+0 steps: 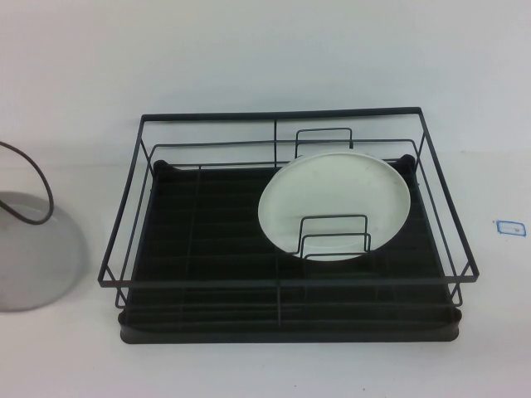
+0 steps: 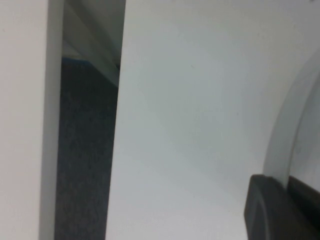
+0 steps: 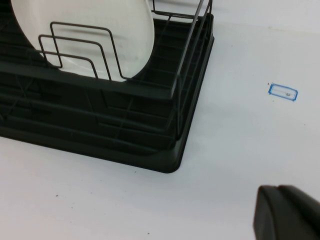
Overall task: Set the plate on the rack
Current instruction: Pick up the plate from the table, then hand over the plate
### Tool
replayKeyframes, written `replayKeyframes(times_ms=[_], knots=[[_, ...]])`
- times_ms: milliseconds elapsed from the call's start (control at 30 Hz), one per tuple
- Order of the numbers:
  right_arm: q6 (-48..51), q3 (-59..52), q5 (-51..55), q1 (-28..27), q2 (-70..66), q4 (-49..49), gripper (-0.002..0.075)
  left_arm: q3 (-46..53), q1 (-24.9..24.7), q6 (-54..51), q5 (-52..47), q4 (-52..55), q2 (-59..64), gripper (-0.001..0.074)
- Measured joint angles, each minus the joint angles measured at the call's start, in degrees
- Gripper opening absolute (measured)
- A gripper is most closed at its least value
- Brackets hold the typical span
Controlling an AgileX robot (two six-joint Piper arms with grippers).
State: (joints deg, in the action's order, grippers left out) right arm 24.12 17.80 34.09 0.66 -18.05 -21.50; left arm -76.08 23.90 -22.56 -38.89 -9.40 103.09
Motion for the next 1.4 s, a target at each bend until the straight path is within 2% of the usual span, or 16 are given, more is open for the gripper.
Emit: replayKeyframes(times_ms=[167,400,667,733,833,900,1067,1267,1400], knots=[[0.0,0.0,0.0,0.0,0.0,0.0,0.0018,-0.2,0.0,-0.39,0.0,-1.06,-1.59,0.0004],[0.0,0.0,-0.45,0.0,0.0,0.0,0.0018,-0.2,0.0,-10.14,1.02,-13.2,-5.75,0.0004],[0.0,0.0,-0.45,0.0,0.0,0.0,0.0018,-0.2,0.19,-11.04,6.64,-13.82,-13.6,0.0004],[0.0,0.0,-0.45,0.0,0.0,-0.86,0.0018,-0.2,0.19,-11.88,6.51,-17.4,-15.34,0.0004],[1.92,0.82,-1.16,0.0,0.0,-6.95,0.0018,-0.2,-1.34,-20.89,4.82,-28.46,-17.43,0.0004],[5.95,2.02,-2.46,0.0,0.0,-12.91,0.0018,-0.2,-3.34,-27.8,3.53,-36.22,-18.69,0.0004],[22.6,5.47,-4.89,0.0,-0.08,-32.42,0.0018,-0.2,-10.63,-37.39,1.57,-50.62,-20.32,0.0004],[42.1,6.59,-5.92,0.0,-2.9,-61.02,0.0018,-0.2,-24.26,-45.48,1.83,-55.69,-20.32,0.0004],[49.54,6.85,-1.86,0.0,-8.72,-69.81,0.0023,-0.2,-33.33,-50.84,6.52,-61.37,-20.32,0.0004]])
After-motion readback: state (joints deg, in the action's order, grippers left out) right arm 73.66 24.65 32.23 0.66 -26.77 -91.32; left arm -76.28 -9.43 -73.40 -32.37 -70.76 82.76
